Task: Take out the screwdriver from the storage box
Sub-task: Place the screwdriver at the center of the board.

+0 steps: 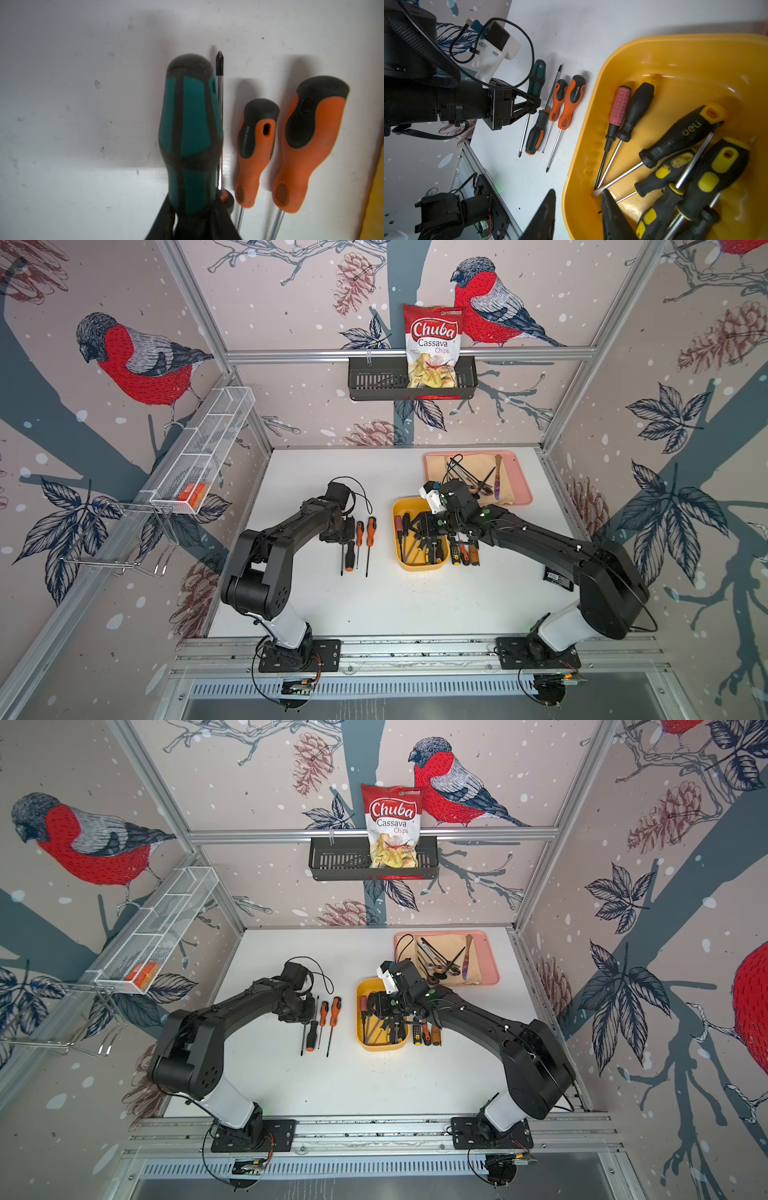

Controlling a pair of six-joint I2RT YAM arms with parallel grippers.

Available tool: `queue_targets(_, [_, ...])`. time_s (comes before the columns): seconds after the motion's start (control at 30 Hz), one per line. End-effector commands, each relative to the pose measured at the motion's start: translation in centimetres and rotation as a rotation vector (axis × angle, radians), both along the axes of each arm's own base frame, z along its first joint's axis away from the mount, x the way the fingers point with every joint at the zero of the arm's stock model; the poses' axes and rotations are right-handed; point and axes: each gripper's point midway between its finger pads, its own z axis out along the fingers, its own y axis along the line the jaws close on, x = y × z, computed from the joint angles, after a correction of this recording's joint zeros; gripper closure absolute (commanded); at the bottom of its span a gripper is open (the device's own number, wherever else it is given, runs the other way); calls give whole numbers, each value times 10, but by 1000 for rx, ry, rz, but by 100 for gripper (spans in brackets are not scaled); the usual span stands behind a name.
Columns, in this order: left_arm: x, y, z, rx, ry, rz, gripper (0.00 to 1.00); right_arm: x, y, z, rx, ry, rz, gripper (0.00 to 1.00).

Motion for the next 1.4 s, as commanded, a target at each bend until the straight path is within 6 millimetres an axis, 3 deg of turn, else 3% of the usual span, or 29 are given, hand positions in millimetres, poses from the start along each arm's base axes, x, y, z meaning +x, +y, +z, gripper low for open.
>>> queue_targets(0.0, [-1, 1, -7, -1, 5, -6, 74, 1, -3, -2, -23, -5, -2, 62])
queue_targets(0.47, [-2, 0, -11, -5, 14, -2, 62, 0, -7, -3, -38, -7, -1, 62])
queue_targets(0.83, [-1, -3, 11, -32, -18, 6, 61, 1, -11, 1, -42, -21, -18, 62])
queue_targets(0.87, [7, -6, 22, -46, -49, 7, 61, 2, -12, 2, -42, -22, -23, 62])
queue_targets(1.1, [11, -23, 52, -140, -103, 2, 59, 9, -24, 4, -75, -11, -79, 61])
queue_targets(1.37, [11, -74, 90, -270, -180, -80, 59, 21, -54, -15, -242, 63, -219, 61])
